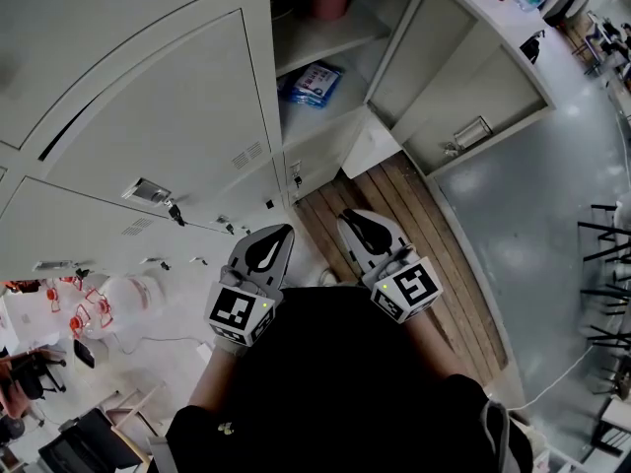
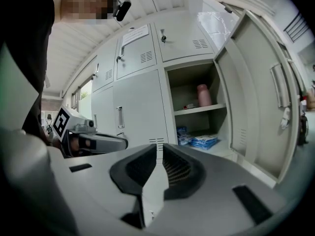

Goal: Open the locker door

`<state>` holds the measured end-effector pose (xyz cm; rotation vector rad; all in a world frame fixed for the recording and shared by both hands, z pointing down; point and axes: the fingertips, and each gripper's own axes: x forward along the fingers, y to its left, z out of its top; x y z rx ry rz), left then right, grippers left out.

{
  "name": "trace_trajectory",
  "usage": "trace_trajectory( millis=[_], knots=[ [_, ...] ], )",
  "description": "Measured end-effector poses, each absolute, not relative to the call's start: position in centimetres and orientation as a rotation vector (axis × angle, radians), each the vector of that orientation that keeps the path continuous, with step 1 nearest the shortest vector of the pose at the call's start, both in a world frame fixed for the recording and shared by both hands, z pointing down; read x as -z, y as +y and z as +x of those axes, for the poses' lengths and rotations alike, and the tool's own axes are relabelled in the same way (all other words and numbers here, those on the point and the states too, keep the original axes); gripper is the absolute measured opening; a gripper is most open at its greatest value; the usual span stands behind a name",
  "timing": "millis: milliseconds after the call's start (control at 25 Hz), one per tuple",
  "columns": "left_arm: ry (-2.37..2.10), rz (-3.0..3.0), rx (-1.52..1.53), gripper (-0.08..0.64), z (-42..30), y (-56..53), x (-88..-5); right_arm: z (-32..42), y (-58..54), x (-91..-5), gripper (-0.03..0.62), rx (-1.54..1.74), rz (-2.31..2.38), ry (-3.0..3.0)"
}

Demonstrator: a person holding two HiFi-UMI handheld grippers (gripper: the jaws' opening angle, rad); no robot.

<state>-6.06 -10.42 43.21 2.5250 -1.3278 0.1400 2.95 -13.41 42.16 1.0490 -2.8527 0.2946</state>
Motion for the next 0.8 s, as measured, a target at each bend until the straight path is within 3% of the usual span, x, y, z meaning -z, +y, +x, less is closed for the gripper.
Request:
trace_trajectory(
  millis=[800],
  knots=[
    [-1.423,2.510,-0.145,0.025,-7.8,-11.0,-43.3,4.7,-14.4,-42.1,0.054,-0.347,1.133,-2.836]
  ],
)
